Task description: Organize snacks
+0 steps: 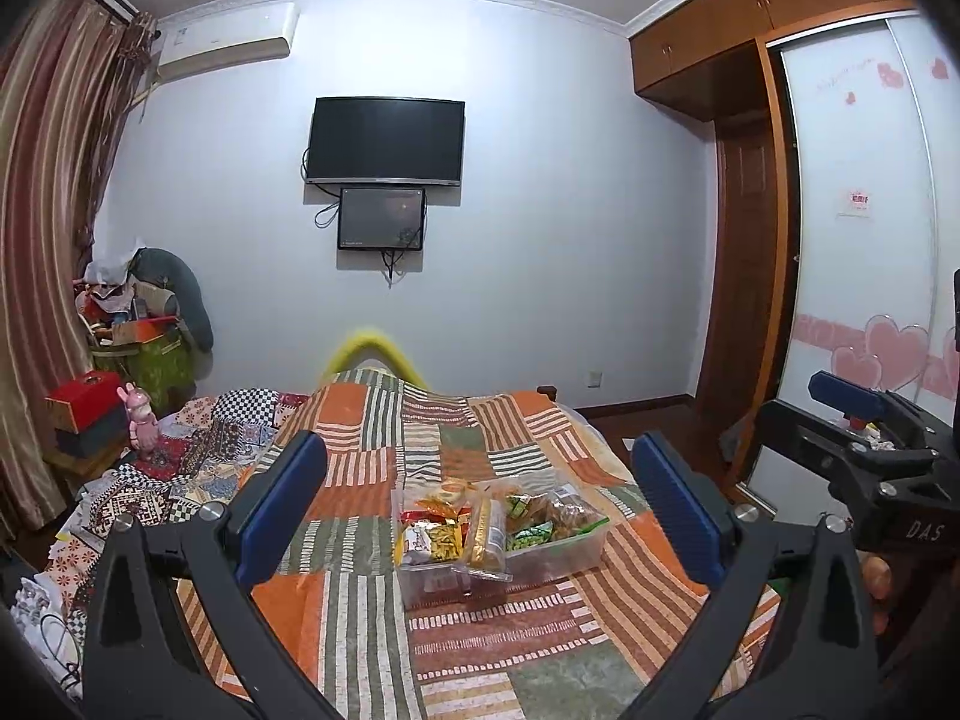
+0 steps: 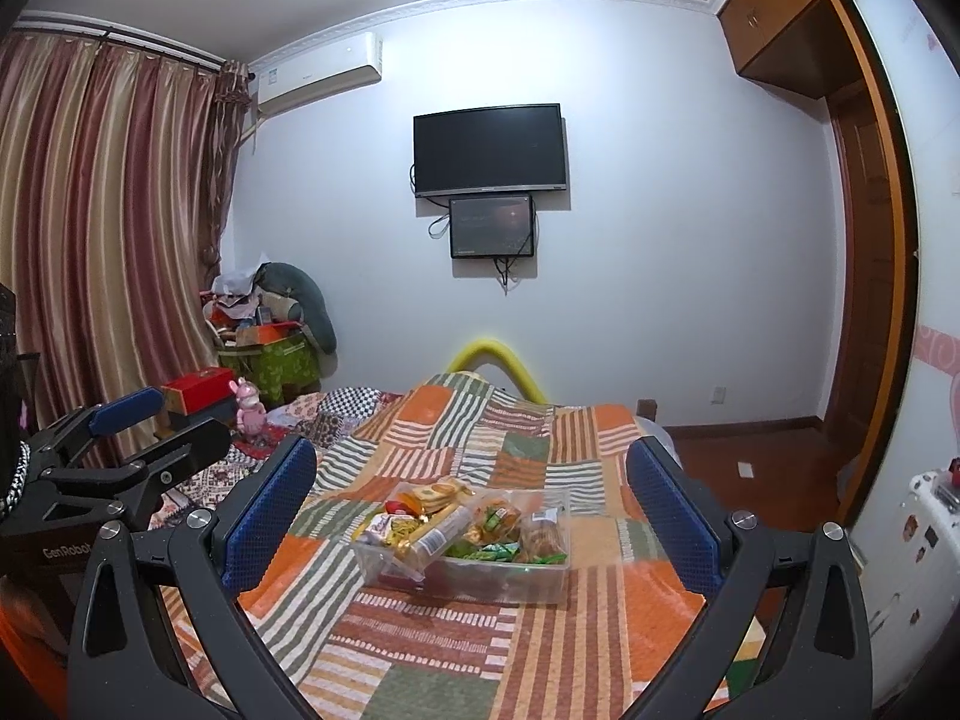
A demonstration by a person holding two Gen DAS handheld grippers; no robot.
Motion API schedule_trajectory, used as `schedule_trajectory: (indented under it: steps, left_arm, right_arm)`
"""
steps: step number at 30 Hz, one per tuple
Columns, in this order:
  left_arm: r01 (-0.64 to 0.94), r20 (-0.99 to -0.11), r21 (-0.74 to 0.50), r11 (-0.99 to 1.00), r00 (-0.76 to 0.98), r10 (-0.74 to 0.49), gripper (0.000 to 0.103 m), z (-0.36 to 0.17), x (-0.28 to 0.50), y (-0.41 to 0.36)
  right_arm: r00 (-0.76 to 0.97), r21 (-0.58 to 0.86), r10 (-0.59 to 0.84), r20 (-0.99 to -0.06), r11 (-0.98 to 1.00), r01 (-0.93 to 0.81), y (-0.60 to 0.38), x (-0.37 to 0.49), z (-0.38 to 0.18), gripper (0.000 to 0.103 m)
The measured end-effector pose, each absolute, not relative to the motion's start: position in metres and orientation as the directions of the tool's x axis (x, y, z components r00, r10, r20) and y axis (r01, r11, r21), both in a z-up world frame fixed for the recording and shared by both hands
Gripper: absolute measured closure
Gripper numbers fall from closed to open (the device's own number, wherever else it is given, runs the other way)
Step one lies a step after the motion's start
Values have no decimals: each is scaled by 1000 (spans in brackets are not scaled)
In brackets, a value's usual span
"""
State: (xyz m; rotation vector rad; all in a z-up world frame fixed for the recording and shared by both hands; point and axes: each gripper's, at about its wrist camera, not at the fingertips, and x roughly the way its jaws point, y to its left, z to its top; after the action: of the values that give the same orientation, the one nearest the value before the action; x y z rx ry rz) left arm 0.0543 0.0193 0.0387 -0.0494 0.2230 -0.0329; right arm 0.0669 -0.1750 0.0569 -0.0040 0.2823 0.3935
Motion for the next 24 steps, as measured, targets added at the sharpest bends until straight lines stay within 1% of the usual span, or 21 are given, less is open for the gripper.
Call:
schedule_trajectory:
  steps: [24]
  left_arm:
    - [41,-212,-33,999,976,-47,0,41,54,17]
  right_arm:
    - [896,52,358,-262,932,-358,-178,67,58,0]
